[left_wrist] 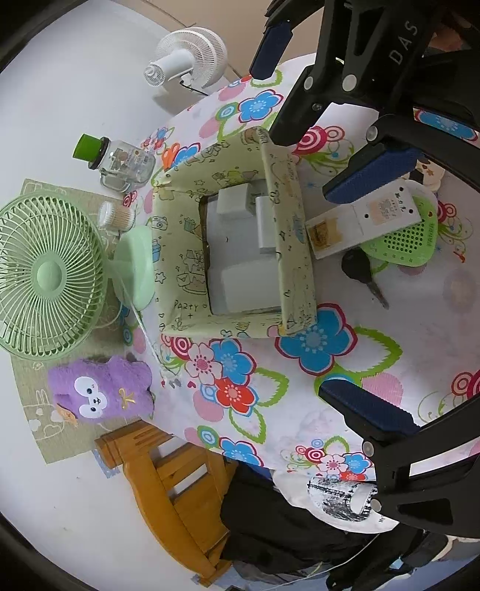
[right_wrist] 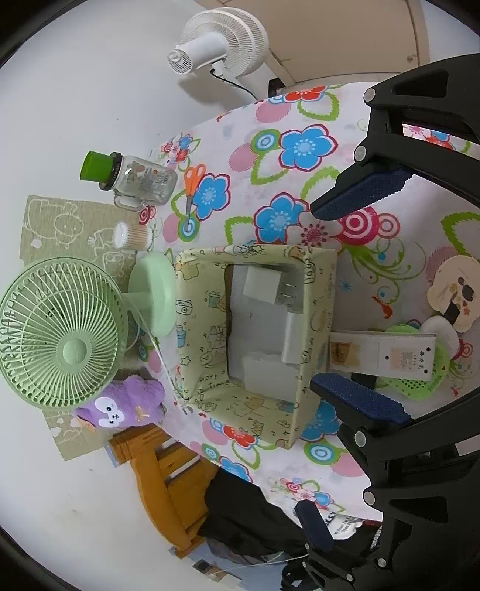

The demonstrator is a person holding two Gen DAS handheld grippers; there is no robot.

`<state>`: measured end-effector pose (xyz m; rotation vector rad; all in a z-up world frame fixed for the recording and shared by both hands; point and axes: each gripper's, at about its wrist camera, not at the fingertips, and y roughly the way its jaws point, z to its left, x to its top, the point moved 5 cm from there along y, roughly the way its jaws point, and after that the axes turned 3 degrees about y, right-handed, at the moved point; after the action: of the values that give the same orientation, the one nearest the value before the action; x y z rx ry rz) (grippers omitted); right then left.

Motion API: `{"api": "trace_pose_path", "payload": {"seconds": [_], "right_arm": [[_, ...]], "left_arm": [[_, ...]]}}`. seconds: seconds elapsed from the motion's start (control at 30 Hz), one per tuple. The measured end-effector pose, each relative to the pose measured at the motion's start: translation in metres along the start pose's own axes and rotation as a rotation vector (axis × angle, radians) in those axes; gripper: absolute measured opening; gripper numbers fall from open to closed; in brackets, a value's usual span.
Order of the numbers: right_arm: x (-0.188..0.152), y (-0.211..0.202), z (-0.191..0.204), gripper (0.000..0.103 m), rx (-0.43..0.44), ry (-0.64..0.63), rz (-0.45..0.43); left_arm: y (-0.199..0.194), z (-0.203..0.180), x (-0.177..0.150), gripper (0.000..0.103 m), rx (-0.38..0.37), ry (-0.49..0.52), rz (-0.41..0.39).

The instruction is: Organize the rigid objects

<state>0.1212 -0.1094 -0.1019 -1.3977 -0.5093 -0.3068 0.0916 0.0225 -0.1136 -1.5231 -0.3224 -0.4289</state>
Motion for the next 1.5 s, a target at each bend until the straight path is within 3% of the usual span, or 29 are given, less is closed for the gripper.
{"api": "trace_pose_path", "payload": {"seconds": [0.3,1.13,1.5], "right_arm": [[-0.018,0.009,0.006,0.087,-0.010,-0.005,0.031],[-0.063,0.074,0.036,0.083,-0.040,-0.034,0.194],[-0.070,0.097,0.047,0.068,0.001,-0.034,0.241]], "left_arm": [[0.012,0.004,-0.017,0.096,-0.009,0.013,0.026],[0.080,0.020,-0.061,0.094,-0.043,0.076,0.189],[0.103,0.020,-0.067,0.092,-0.071,0.106,0.235]]}}
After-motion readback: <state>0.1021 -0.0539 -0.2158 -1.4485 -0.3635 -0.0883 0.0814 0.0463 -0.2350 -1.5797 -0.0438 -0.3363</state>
